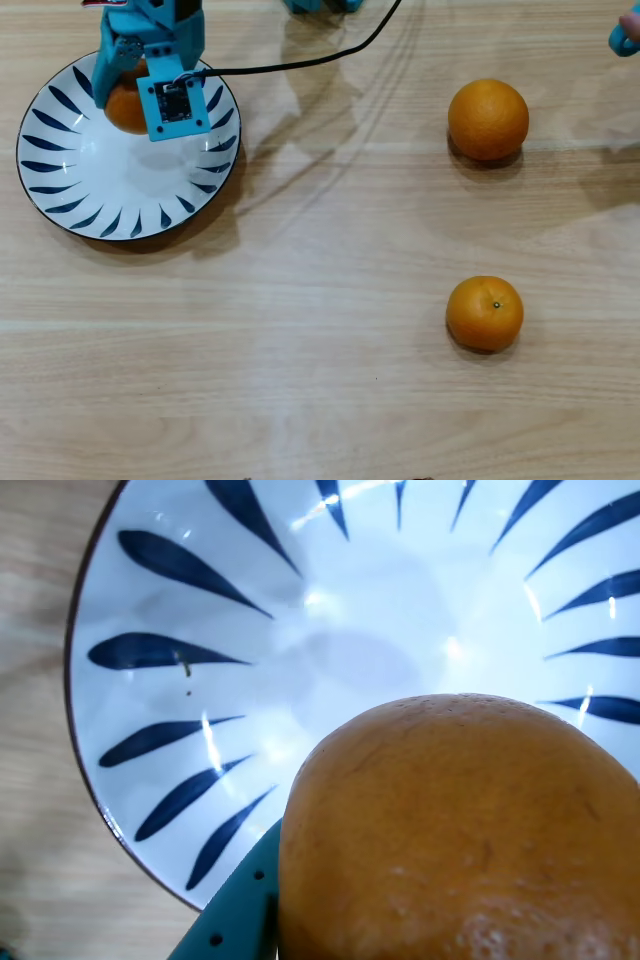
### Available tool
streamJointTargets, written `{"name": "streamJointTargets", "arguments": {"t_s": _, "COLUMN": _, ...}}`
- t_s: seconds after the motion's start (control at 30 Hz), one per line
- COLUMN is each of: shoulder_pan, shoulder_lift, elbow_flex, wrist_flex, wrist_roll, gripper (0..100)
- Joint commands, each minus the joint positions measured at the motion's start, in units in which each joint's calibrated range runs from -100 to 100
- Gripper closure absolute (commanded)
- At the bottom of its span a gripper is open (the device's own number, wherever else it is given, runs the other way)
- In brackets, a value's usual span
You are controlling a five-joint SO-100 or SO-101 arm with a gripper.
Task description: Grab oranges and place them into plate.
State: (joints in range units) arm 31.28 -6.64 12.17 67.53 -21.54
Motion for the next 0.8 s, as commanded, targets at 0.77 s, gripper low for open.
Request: {"name": "streamJointTargets", "arguments": {"t_s": 0.77, "shoulder_pan": -23.0, "shoulder_lift": -3.4, "elbow_flex": -20.8, "wrist_flex": 17.5, "wrist_roll": -3.9, "gripper": 78}}
